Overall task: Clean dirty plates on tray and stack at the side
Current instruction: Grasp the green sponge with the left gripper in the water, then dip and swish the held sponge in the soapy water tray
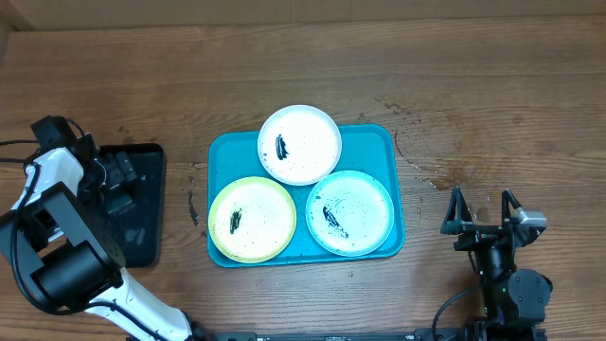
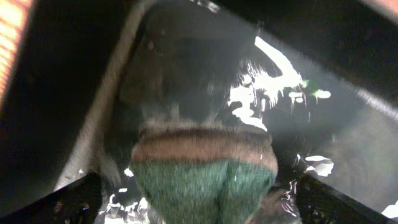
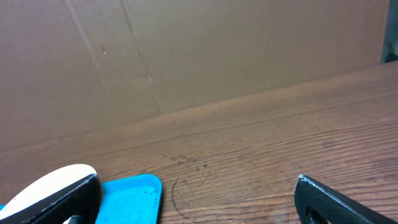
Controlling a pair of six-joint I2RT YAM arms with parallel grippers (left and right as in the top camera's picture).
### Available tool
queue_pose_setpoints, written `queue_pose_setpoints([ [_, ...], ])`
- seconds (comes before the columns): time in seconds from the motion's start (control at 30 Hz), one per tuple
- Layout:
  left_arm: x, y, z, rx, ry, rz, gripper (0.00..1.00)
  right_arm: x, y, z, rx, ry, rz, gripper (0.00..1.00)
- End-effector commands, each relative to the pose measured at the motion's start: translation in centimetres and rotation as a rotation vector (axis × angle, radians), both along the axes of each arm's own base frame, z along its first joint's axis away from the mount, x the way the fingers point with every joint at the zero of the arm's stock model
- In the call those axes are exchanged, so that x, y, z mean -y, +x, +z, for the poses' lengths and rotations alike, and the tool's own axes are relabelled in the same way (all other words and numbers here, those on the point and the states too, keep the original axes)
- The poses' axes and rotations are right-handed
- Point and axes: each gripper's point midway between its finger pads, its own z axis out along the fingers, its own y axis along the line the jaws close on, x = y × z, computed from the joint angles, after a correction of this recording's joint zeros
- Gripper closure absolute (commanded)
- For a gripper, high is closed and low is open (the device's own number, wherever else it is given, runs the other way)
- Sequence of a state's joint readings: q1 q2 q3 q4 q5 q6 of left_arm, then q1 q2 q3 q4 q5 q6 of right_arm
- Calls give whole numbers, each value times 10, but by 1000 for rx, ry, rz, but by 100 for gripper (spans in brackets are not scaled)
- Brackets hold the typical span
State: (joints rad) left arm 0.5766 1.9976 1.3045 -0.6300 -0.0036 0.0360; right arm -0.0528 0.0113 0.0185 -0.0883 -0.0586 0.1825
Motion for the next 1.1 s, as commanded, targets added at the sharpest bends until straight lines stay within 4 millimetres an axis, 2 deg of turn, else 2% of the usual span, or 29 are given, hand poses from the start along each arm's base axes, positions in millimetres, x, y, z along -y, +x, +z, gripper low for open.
queue_pose_setpoints([
  [0.0,-5,8,-1,23,13,-9,0,4,0,-3,0,-8,-18,0],
  [0.1,-7,12,0,39,23,-9,1,4,0,-2,0,-8,-18,0],
  [0.17,-9,14,1,47,28,-9,11,4,0,-2,0,-8,-18,0],
  [0.3,-10,16,2,54,34,-9,69,4,0,-2,0,-8,-18,0],
  [0.33,-10,16,2,54,34,-9,88,4,0,-3,0,-8,-18,0],
  [0.37,-10,16,2,54,33,-9,96,4,0,-2,0,-8,-18,0],
  [0.47,-8,13,1,43,26,-9,96,4,0,-2,0,-8,-18,0],
  [0.5,-7,12,0,38,23,-10,92,4,0,-3,0,-8,-18,0],
  [0.53,-5,10,-1,29,16,-8,85,3,0,-2,0,-8,-17,0],
  [0.57,-3,7,-2,19,6,0,70,4,0,-2,0,-8,-18,0],
  [0.6,-1,4,-3,8,-5,14,24,4,0,-2,0,-8,-18,0],
  [0.63,0,2,-3,-1,-14,24,0,4,0,-2,0,-8,-18,0],
  [0.77,9,-11,-7,-50,-59,82,0,4,0,-2,0,-8,-18,0],
  [0.97,27,-38,-10,-160,-129,85,0,4,0,-2,0,-8,-18,0],
  [1.03,29,-41,-10,-173,-136,86,0,4,0,-2,0,-8,-18,0],
  [1.07,29,-42,-10,-178,-139,86,5,4,0,-2,0,-8,-18,0],
])
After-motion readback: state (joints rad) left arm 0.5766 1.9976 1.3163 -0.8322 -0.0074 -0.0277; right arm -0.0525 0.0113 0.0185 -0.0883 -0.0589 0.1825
